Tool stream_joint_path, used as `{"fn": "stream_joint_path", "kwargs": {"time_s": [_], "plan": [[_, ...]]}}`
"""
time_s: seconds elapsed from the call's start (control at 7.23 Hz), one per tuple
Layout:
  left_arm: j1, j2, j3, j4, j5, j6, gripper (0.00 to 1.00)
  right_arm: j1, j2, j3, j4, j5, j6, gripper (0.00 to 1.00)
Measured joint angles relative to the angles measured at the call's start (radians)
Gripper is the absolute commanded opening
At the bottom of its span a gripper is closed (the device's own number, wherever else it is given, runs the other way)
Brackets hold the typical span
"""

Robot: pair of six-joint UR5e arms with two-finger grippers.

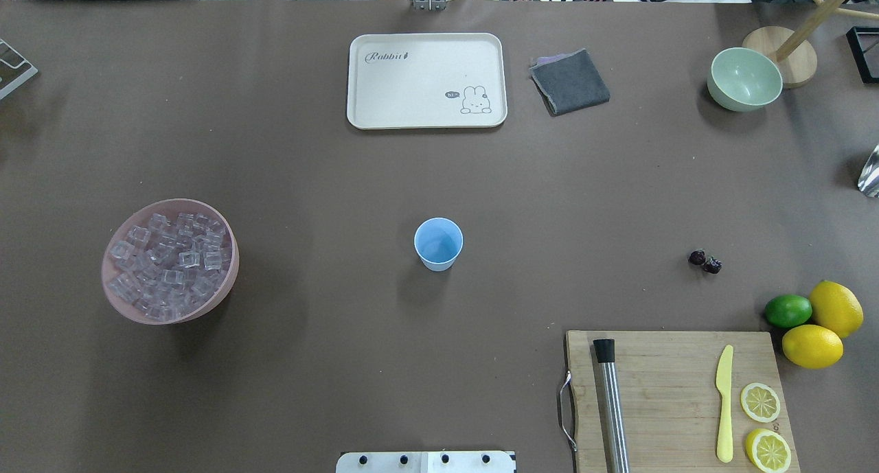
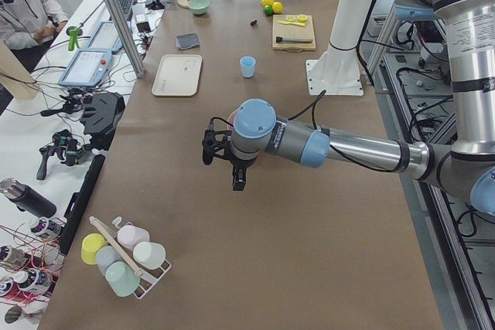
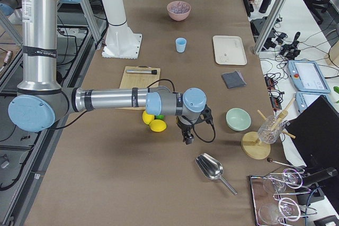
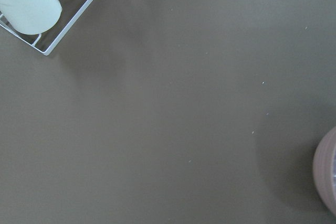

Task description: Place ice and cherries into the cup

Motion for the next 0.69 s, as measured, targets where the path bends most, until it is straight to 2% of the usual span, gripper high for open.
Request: {"fn": "stream_joint_path", "kwargs": {"time_s": [0.28, 0.69], "plan": [[0.112, -0.030, -0.009, -0.068, 0.006, -0.275, 0.98, -0.001, -0.006, -0.001, 0.001, 0.002, -0.008, 1.00], [0.305, -0.075, -0.060, -0.125, 0.142, -0.607, 0.98, -0.002, -0.007, -0.004, 0.000, 0.004, -0.010, 1.00]]}}
